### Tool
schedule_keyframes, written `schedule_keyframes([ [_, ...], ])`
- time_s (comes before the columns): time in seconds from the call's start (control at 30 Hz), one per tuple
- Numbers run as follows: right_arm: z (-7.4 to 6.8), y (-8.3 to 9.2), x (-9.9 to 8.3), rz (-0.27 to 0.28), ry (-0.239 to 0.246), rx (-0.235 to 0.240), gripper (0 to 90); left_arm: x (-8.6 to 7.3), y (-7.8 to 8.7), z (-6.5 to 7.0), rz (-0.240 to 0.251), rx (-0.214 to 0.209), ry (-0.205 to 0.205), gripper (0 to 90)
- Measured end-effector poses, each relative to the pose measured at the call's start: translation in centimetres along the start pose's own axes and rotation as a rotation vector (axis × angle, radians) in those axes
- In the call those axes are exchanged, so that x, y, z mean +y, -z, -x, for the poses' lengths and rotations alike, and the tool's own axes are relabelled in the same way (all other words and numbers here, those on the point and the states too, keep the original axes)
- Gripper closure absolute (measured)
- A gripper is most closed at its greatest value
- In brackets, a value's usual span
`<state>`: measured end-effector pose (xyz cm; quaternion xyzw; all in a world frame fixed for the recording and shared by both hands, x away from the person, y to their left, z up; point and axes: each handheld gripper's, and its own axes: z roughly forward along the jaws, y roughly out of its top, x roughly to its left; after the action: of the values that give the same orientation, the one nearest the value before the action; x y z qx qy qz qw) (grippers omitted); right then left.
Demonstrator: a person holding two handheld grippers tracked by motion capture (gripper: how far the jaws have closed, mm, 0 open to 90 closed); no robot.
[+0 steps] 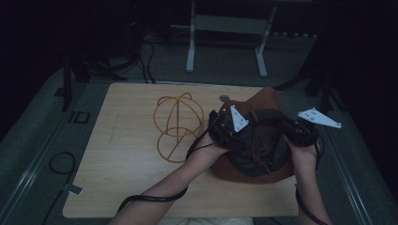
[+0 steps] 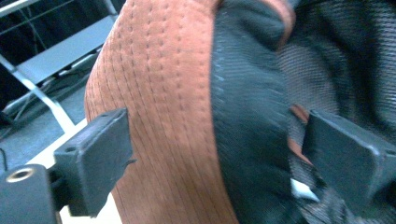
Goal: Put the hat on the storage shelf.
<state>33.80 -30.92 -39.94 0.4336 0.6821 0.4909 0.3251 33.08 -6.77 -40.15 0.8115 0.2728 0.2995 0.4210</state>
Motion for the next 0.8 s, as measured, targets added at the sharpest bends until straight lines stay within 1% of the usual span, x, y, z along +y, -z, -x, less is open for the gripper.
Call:
schedule_keyframes([
  [0.03,0.0,0.1,0.0,0.004,0.002,0.001,83.9,0.0,-0.2,0.0,0.002,0.003,0.005,13.0],
  [0.13,-0.1,0.5,0.1,0.012,0.003,-0.001,83.9,0.0,-0.7,-0.2,0.002,0.03,0.007,16.4],
  [0.17,-0.2,0.6,0.1,0.015,0.005,0.0,83.9,-0.1,-0.9,-0.3,0.005,0.035,0.016,18.8],
  [0.2,-0.3,0.7,0.1,0.016,0.007,-0.002,83.9,-0.2,-1.2,-0.4,-0.002,0.045,0.024,20.3],
  [0.27,-0.5,0.8,0.1,0.018,0.01,0.003,83.9,-0.5,-1.7,-0.5,-0.014,0.065,0.022,21.7],
  [0.33,-0.8,0.8,0.1,0.016,0.014,0.009,83.9,-0.7,-2.2,-0.7,-0.026,0.067,0.039,22.7],
  [0.37,-1.0,0.9,0.0,0.014,0.016,0.013,84.0,-0.8,-2.3,-0.8,-0.026,0.077,0.039,24.8],
  [0.4,-1.3,0.9,0.0,0.014,0.023,0.024,84.0,-0.9,-2.3,-0.9,-0.021,0.083,0.046,34.2],
  [0.43,-1.4,1.0,0.0,0.013,0.024,0.027,83.9,-0.9,-2.3,-1.1,-0.019,0.084,0.053,38.3],
  [0.47,-1.6,1.0,0.0,0.014,0.029,0.031,84.0,-1.0,-2.3,-1.3,-0.016,0.093,0.052,45.2],
  [0.5,-1.6,1.0,0.0,0.014,0.029,0.031,84.0,-1.1,-2.2,-1.5,-0.005,0.112,0.053,45.2],
  [0.57,-1.8,1.1,-0.1,0.015,0.029,0.034,84.0,-1.1,-2.2,-1.7,-0.006,0.12,0.052,57.1],
  [0.6,-2.3,1.2,-0.2,0.011,0.039,0.048,83.9,-1.2,-2.0,-1.8,0.003,0.135,0.05,70.2],
  [0.63,-2.5,1.2,-0.3,0.01,0.042,0.051,83.9,-1.1,-2.0,-1.9,0.007,0.141,0.05,76.5],
  [0.67,-2.5,1.2,-0.3,0.01,0.042,0.051,83.9,-1.1,-1.8,-1.9,0.015,0.145,0.052,76.5],
  [0.7,-2.7,1.2,-0.4,0.009,0.043,0.055,83.9,-1.1,-1.7,-1.8,0.019,0.156,0.045,82.4],
  [0.73,-2.8,1.2,-0.6,0.007,0.04,0.059,83.9,-1.0,-1.6,-1.8,0.025,0.161,0.043,84.5],
  [0.8,-3.0,1.3,-0.8,0.012,0.035,0.06,83.8,-1.0,-1.4,-1.9,0.03,0.159,0.05,85.7],
])
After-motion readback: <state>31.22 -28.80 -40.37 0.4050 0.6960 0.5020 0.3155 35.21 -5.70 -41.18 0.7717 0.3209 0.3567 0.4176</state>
